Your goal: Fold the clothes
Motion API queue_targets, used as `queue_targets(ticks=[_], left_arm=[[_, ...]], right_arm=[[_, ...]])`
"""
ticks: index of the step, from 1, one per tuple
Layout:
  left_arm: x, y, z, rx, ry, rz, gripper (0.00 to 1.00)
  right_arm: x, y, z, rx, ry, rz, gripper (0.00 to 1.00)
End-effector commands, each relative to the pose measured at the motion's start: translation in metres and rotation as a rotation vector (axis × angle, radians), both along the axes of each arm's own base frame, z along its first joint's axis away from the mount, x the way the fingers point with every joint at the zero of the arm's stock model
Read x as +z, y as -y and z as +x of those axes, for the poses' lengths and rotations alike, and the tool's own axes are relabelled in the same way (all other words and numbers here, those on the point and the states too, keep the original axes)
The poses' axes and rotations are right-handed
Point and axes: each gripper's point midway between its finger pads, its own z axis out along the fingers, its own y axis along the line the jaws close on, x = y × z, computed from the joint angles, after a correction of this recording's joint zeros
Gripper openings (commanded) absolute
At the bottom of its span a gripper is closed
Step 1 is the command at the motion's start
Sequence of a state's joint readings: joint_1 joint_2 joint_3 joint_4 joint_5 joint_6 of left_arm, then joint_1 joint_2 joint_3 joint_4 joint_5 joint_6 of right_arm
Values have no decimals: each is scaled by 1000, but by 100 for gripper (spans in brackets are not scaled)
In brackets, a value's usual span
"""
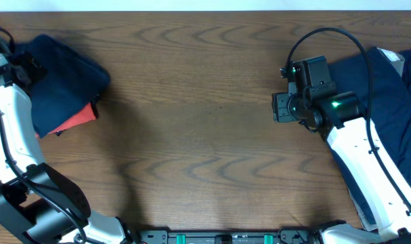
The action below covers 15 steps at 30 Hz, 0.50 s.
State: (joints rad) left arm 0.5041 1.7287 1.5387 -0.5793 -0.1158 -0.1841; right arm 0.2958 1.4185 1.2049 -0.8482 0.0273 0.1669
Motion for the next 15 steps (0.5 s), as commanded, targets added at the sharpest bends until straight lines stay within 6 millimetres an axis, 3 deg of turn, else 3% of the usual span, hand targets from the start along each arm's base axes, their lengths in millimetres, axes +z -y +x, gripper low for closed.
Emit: queue_targets(ticks=[1,8,15], left_arm=[[6,-10,-5,57,21,-4,97],[2,-6,-6,78,34,-48,97],[-12,40,15,-77,62,-187,98]], right_arm=[[4,4,2,-7,13,-8,60],[3,4,1,-7,9,-9,60],[3,1,5,-4,14,6,68]])
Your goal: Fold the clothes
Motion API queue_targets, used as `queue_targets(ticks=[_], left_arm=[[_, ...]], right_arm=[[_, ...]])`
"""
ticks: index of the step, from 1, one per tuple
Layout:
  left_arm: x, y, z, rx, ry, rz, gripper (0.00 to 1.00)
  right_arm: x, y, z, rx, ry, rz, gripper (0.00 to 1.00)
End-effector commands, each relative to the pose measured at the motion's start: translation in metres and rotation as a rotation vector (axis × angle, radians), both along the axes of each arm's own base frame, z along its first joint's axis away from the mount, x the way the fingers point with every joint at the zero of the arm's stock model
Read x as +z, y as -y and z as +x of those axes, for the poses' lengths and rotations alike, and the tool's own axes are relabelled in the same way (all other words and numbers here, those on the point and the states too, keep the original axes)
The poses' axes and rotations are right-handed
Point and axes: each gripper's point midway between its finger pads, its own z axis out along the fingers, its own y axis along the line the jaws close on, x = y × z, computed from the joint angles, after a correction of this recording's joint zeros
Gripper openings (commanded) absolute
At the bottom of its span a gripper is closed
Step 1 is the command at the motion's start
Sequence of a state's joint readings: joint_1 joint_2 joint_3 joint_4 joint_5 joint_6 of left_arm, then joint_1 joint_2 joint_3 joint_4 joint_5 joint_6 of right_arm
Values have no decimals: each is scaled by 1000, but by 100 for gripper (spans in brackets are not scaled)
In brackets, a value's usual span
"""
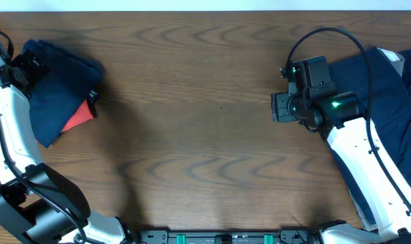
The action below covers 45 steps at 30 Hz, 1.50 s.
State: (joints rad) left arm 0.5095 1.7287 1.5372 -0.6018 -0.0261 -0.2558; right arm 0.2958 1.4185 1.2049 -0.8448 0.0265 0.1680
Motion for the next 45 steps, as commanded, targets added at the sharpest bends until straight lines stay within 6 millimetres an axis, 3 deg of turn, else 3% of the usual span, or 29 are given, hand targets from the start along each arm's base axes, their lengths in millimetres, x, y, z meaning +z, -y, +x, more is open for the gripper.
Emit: queue_targets(ticks=[1,6,10,11,16,19,22,26,30,37,45], left_arm=[[-9,37,15,-102,22,-89,99],[-21,101,36,-247,-9,-102,98],[-32,175,51,-421,-55,-107,98],[-38,202,52,-481,-80,-110,98],[-71,288,31,-694,-243,-120,98],[-87,318,4,-764,-365,-136,98],[-94,327,-32,-792,-506,-156,98],[-96,317,-82,-773,-710,-194,98],[-92,309,-119,-749,-863,-224,98],[-74,306,-145,-751,-913,-229,98],[-33,317,-157,-852,-530,-143,98]], right_arm=[[1,0,5,1,10,11,69],[-10,-12,14,12,-10,61,73],[-22,-16,23,-43,-26,92,83],[-25,-18,27,-42,-29,100,86],[-33,-7,34,-74,-42,107,95],[-35,18,35,-129,-57,99,98],[-42,47,27,-176,-109,83,99],[-53,83,0,-247,-235,55,99],[-59,101,-26,-315,-348,84,99],[-54,104,-54,-332,-412,84,99],[-18,101,-63,-311,-109,114,99]])
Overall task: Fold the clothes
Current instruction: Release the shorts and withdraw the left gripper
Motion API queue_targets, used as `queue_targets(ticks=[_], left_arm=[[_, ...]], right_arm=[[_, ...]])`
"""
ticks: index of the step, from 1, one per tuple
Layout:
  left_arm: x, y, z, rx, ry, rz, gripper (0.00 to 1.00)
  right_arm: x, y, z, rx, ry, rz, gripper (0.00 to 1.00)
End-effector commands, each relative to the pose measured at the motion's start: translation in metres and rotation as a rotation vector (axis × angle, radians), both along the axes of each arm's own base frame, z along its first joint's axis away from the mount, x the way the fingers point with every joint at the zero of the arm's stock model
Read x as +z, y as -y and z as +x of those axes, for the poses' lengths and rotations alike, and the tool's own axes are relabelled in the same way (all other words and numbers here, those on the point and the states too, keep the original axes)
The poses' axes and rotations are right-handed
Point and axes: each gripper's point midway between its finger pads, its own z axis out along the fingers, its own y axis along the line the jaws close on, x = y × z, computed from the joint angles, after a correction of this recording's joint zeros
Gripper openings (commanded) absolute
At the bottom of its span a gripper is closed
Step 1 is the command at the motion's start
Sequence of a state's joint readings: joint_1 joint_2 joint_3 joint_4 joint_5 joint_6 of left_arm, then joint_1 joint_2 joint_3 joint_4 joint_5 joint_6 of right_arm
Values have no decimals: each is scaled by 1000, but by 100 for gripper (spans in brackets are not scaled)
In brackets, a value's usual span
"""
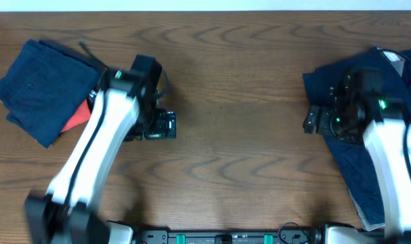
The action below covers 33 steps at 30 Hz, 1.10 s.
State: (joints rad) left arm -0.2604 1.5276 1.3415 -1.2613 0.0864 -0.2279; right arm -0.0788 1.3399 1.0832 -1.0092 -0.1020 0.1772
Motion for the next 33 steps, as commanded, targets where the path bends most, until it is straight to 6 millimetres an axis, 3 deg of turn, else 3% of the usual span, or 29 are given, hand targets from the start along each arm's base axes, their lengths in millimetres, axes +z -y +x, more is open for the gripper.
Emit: queue_targets(ticks=[1,7,12,19,33], left_arm=[[25,2,-15,-39,191,-43,98],[58,-4,-30,-28,638,-122,98],[72,-10,-46,-18,847,-189,98],[91,-15,-61,-13,950,-223,98],[81,-16,-65,-16,904,-208,98]], right_arm=[[22,-4,-12,17,166,-8,99],[54,-10,-36,19,503,-26,99],[70,-11,-56,20,660,-35,99],[62,-12,-76,20,628,-33,99],[30,-14,-105,20,451,-22,99]])
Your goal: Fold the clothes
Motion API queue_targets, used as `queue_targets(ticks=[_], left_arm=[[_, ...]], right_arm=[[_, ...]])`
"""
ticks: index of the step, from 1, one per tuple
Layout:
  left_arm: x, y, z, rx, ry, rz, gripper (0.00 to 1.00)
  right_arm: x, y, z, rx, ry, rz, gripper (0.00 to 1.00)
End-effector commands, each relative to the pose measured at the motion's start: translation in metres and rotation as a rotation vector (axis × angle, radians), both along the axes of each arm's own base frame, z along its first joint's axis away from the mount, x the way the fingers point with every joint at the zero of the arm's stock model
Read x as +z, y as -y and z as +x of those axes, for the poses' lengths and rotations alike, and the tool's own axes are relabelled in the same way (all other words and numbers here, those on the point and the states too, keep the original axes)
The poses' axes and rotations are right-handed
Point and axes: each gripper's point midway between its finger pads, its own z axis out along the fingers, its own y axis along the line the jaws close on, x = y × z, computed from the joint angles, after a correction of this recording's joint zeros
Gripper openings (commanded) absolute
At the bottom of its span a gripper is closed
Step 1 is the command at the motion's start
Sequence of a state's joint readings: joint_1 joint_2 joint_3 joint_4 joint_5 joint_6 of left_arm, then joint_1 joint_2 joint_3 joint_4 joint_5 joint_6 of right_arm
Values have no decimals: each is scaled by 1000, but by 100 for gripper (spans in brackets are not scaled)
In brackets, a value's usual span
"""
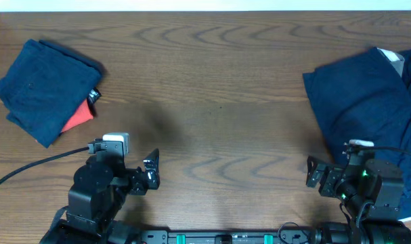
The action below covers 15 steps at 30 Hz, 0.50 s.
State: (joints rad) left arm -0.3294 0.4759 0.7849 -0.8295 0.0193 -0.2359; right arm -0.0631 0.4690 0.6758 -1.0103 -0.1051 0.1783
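A folded navy garment (42,85) lies at the far left of the table, with a red-orange garment (78,120) showing from under its right edge. An unfolded navy garment (357,102) with a white label at its top is spread at the far right and runs off the right edge. My left gripper (153,173) sits near the front edge, fingers apart, holding nothing. My right gripper (313,175) sits near the front edge at the right, just left of the unfolded garment's lower part, and is also open.
The brown wooden table (219,102) fills the view. A black cable (29,169) trails from the left arm to the left edge. The arm bases stand along the front edge.
Both arms have drawn back to the front edge. The left gripper was beside the folded stack and the right gripper was at the unfolded garment's left edge. The clothes have not moved.
First the left gripper was at the folded navy garment on the far left, with the right gripper beside the unfolded one. The stack then lay slightly further left. Later the left gripper was clear of the stack, and now both arms sit back at the front.
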Motion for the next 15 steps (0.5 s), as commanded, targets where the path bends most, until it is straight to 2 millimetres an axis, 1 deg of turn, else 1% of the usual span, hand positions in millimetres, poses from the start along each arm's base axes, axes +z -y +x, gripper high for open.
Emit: queue_targets(ticks=[1,5,7,10,13,15], left_arm=[[0,-1,0,10,0,3,98],[0,-1,0,10,-2,3,98],[0,-1,0,9,-2,3,98],[0,-1,0,10,-2,3,98],[0,-1,0,10,-2,3,98],[0,-1,0,10,-2,3,98]], right_arm=[[-4,-2,-3,5,-17,7,99],[-5,-5,-7,20,-23,6,99],[-1,-11,-9,56,8,5,99],[5,-15,-13,84,47,-3,99],[17,-21,-12,124,128,-12,99],[28,-25,-7,170,216,-38,99]])
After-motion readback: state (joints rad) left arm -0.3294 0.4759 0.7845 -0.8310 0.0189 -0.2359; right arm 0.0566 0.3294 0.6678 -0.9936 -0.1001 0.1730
